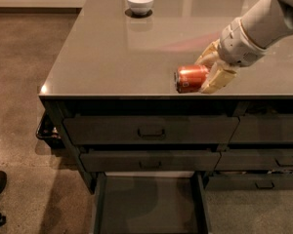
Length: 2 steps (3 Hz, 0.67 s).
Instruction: Place coke can into bottom drawer
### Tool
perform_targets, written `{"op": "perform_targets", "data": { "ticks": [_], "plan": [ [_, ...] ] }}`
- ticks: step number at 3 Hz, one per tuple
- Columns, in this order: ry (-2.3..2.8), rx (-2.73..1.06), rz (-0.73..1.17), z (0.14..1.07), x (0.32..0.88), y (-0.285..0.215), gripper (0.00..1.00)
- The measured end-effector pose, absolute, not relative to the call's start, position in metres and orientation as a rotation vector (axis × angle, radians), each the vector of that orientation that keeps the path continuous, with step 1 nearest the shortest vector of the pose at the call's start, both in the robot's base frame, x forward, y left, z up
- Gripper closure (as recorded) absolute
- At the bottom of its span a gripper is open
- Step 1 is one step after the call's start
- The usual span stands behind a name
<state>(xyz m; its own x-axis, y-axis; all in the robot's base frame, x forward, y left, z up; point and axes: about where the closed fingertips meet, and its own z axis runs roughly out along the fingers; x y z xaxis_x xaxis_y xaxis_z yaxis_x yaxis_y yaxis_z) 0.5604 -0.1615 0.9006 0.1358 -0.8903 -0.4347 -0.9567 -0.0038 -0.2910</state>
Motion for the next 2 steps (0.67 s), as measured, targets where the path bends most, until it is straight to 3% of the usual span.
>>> {"op": "perform_targets", "data": {
  "ticks": [1, 2],
  "plan": [
    [1.823, -1.859, 0.257, 0.879, 0.540, -0.154, 1.00],
    [1.877, -1.804, 0.480, 0.838, 0.494, -0.124, 1.00]
  ]
}}
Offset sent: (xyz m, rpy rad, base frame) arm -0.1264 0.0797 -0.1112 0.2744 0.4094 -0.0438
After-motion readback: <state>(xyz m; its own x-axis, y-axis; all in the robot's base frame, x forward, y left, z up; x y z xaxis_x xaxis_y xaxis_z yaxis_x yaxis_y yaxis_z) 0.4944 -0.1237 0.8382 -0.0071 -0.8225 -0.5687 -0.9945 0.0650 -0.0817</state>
